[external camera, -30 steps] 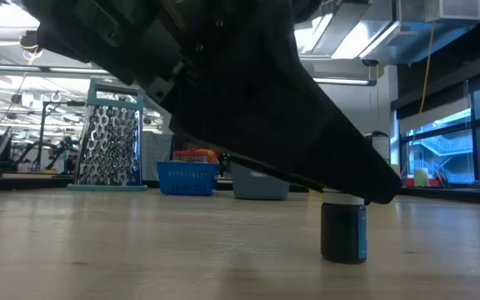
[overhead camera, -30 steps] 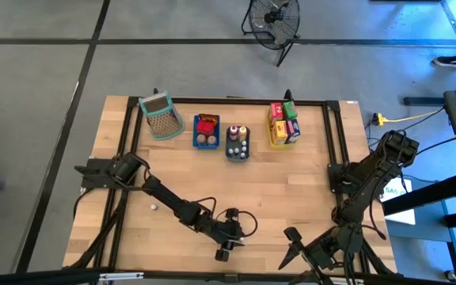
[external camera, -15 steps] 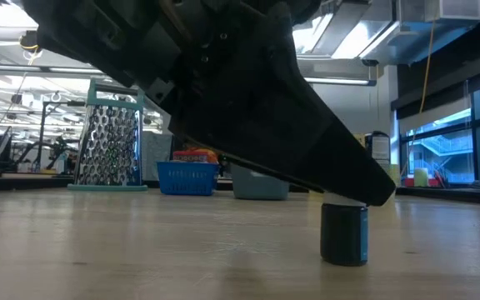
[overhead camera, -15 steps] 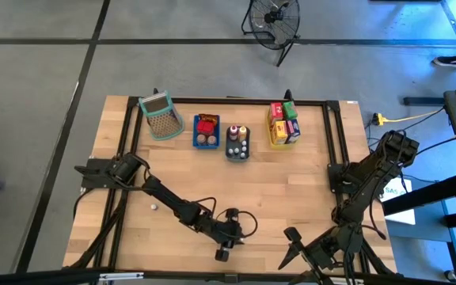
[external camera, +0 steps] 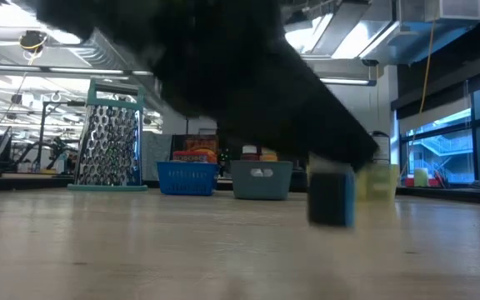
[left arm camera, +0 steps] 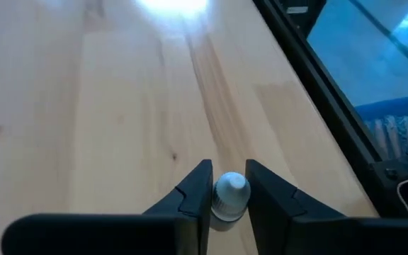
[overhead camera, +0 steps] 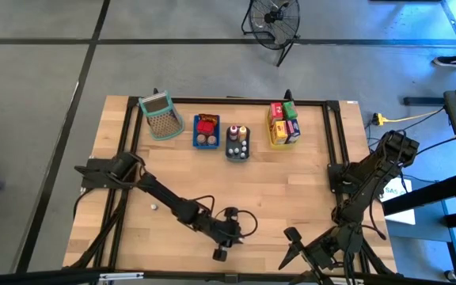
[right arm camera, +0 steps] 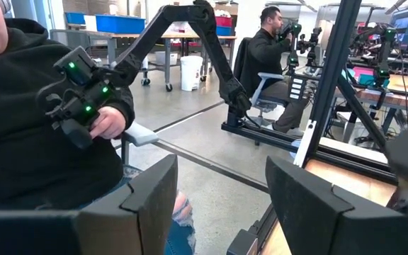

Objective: Pick & Place Kitchen Items
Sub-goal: Put the small black food coloring bottle into the dark green bin

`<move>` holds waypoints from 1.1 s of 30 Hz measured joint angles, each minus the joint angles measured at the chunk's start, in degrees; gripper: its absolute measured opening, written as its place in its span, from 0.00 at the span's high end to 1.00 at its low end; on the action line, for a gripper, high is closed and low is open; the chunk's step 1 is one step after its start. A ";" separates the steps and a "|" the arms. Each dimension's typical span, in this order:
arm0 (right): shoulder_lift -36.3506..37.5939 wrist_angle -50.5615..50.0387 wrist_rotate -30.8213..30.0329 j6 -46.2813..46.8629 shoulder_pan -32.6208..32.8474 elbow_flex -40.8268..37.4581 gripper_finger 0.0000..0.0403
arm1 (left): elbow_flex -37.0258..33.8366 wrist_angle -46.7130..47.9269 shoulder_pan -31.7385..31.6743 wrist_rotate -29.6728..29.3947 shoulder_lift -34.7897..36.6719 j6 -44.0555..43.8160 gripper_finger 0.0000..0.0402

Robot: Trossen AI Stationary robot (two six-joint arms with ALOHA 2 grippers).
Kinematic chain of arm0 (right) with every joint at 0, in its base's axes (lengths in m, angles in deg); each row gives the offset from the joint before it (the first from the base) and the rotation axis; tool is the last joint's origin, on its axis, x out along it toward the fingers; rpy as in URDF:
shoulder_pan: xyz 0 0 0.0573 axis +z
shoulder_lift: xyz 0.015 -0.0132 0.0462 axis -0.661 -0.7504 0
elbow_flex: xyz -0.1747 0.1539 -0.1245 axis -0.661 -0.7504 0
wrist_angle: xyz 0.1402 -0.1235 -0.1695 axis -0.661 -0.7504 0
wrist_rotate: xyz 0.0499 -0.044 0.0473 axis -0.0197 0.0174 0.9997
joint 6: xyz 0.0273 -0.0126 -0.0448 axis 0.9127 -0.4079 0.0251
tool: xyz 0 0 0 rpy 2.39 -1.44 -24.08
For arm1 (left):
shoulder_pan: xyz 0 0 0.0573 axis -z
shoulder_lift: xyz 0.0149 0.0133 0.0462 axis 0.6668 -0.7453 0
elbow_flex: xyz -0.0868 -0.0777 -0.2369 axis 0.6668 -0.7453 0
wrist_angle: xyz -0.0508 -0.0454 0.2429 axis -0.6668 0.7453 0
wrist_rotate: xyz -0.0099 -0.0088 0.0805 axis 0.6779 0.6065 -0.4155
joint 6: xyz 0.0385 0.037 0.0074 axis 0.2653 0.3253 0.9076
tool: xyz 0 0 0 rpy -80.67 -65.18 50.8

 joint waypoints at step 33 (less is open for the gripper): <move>-1.27 9.61 -16.28 -13.79 5.20 1.16 0.46 | -19.97 -1.62 -27.51 5.51 33.96 13.15 0.84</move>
